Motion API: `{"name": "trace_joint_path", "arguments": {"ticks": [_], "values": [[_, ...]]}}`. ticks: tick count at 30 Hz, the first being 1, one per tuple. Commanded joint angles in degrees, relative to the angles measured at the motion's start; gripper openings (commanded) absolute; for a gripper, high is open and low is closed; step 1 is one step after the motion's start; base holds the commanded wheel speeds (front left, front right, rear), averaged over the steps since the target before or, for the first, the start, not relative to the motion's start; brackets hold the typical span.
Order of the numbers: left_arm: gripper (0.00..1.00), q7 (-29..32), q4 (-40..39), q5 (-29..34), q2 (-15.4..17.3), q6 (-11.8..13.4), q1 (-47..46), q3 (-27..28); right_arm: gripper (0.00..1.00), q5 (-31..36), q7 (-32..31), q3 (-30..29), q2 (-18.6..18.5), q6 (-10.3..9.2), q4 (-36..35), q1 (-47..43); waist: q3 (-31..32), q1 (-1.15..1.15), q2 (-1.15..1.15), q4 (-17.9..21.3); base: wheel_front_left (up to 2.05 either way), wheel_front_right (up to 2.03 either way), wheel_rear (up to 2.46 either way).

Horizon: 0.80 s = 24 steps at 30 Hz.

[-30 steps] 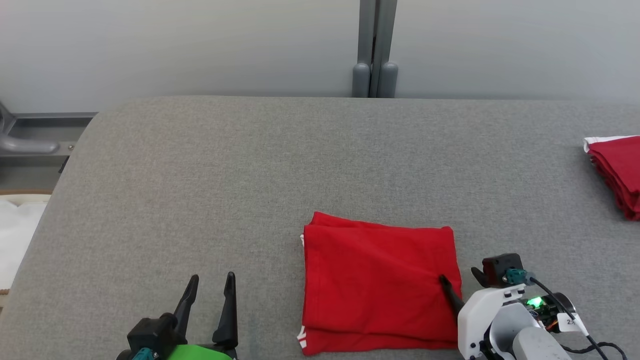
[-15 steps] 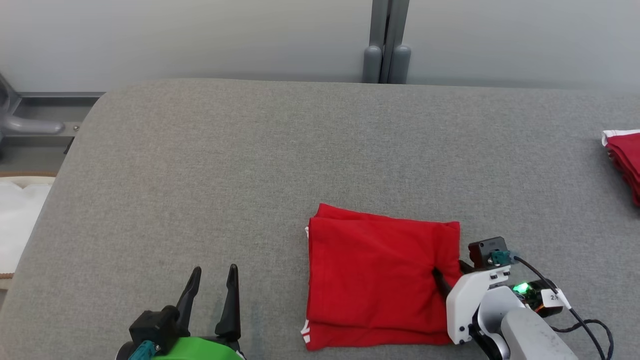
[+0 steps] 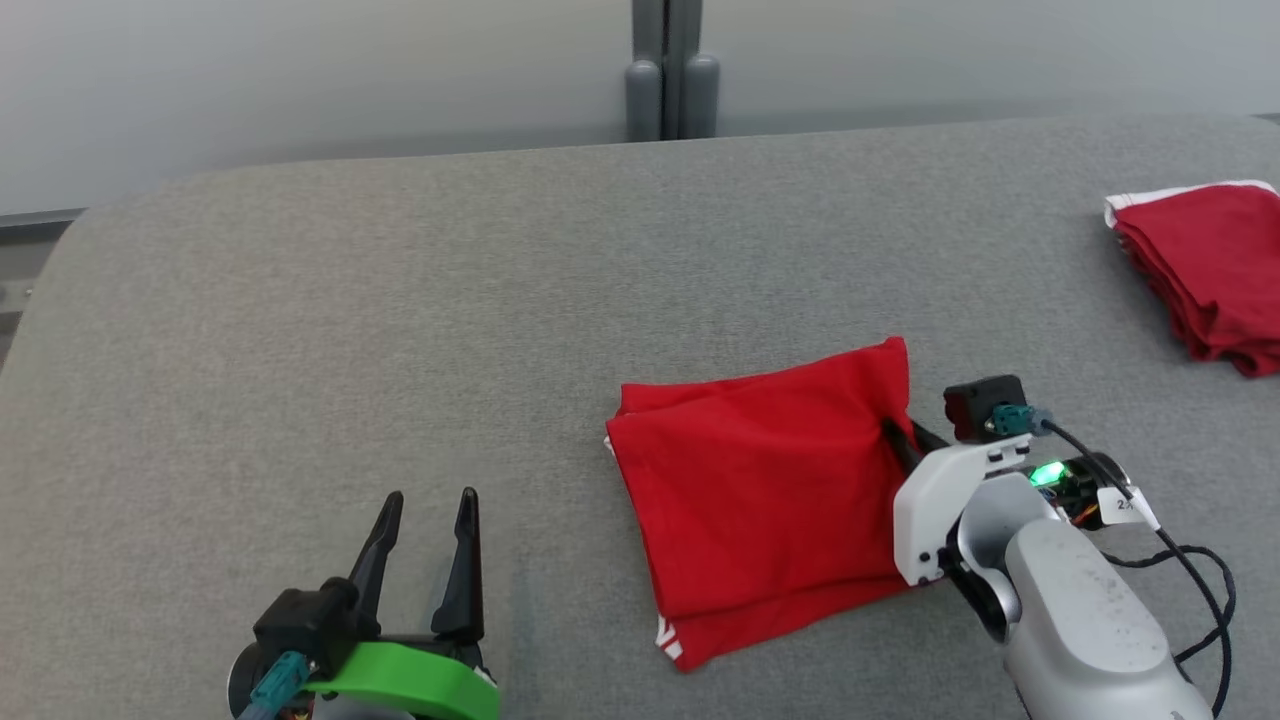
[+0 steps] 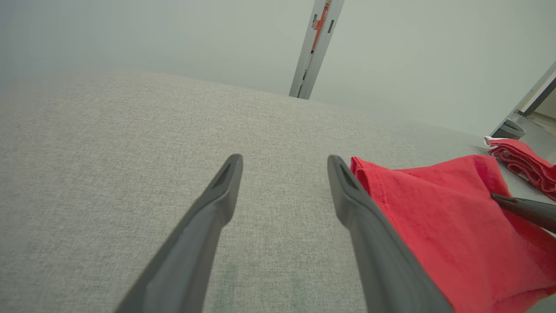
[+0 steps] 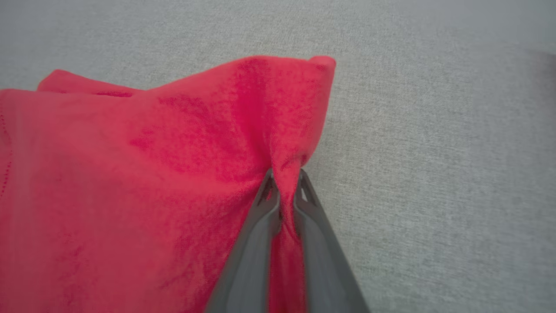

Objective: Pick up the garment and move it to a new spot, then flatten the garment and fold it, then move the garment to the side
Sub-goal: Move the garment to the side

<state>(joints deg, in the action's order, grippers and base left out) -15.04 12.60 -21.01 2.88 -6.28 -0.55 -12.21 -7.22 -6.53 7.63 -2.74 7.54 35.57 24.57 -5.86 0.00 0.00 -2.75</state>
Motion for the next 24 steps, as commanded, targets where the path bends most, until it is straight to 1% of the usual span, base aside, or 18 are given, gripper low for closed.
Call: {"name": "trace_joint_path", "arguments": {"ticks": [1, 9, 13, 18, 24], "values": [[1.00, -0.15, -0.28, 0.65, 0.06, -0.02, -1.38, -0.05, 0.00, 1.15, 0.19, -1.24, -0.62, -0.12, -0.89, 1.13, -2.78, 0.00, 0.00, 5.77, 0.00, 0.00, 0.00], [1.00, -0.16, -0.55, 3.15, 0.12, -0.61, -5.18, -0.02, 0.00, 3.28, -0.12, -6.86, -2.28, -0.12, -4.62, 3.26, -8.31, 0.00, 0.00, 16.52, 0.00, 0.00, 0.00], [1.00, -0.16, -0.22, 4.30, 0.73, -0.77, -7.14, -0.14, 0.00, 2.89, 0.62, -8.46, -2.10, -0.12, -5.57, 3.72, -10.52, 0.00, 0.00, 20.39, 0.00, 0.00, 0.00], [1.00, -0.15, 0.44, 5.12, 1.58, -1.11, -9.02, -1.10, 0.00, 2.30, 1.69, -8.92, -1.51, -0.12, -5.66, 4.40, -12.03, 0.00, 0.00, 23.23, 0.00, 0.00, 0.00], [1.00, -0.15, 0.93, 5.16, 2.01, -1.21, -9.88, -1.83, 0.00, 3.14, 2.64, -8.21, -0.98, -0.12, -5.22, 6.13, -12.67, 0.00, 0.00, 23.90, 0.00, 0.00, 0.00]]}}
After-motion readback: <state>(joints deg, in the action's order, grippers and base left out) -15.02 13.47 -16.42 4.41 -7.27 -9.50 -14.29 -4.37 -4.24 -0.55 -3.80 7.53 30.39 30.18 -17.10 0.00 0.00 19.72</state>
